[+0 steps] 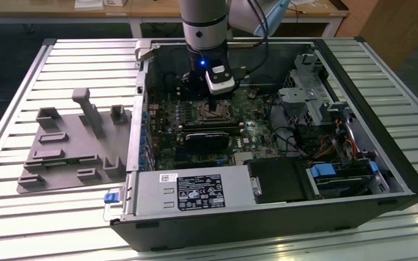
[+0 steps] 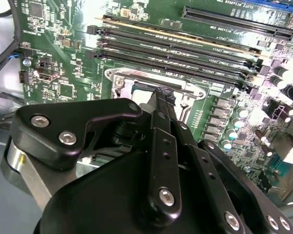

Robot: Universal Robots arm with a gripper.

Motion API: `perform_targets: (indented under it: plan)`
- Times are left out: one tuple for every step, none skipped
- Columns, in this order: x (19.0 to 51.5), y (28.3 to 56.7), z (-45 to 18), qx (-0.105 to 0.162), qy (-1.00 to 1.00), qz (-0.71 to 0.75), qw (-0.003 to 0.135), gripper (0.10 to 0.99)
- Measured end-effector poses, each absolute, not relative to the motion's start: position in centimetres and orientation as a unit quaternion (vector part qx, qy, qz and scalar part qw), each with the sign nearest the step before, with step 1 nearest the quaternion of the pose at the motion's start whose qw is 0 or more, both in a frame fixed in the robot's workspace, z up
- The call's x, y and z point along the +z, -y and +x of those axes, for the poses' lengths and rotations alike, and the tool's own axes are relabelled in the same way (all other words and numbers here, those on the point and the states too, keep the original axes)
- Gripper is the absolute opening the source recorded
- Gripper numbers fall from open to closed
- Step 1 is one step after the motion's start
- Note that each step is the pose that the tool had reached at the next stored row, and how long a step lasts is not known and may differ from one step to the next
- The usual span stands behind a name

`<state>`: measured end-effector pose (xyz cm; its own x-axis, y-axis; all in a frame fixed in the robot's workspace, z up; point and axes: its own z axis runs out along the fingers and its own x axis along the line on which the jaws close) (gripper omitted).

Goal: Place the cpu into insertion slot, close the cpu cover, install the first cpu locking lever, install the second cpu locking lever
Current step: 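Install the second cpu locking lever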

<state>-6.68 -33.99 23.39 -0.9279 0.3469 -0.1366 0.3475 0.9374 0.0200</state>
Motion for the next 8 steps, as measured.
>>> perform_targets:
  plan:
    - [23.32,34.03,-6.76,-0.002,-0.982,0.177,0.069,0.102]
    - [23.26,34.07,-6.86,-0.002,-0.982,0.177,0.069,0.102]
    - [23.20,34.14,-6.96,-0.002,-0.982,0.177,0.069,0.102]
    - [23.16,34.20,-7.05,-0.002,-0.982,0.177,0.069,0.102]
    - [23.13,34.24,-7.10,-0.002,-0.982,0.177,0.069,0.102]
    - [23.11,34.26,-7.13,-0.002,-0.982,0.177,0.069,0.102]
    - [23.11,34.27,-7.13,-0.002,-0.982,0.177,0.069,0.102]
    - [23.11,34.27,-7.13,-0.002,-0.982,0.177,0.069,0.102]
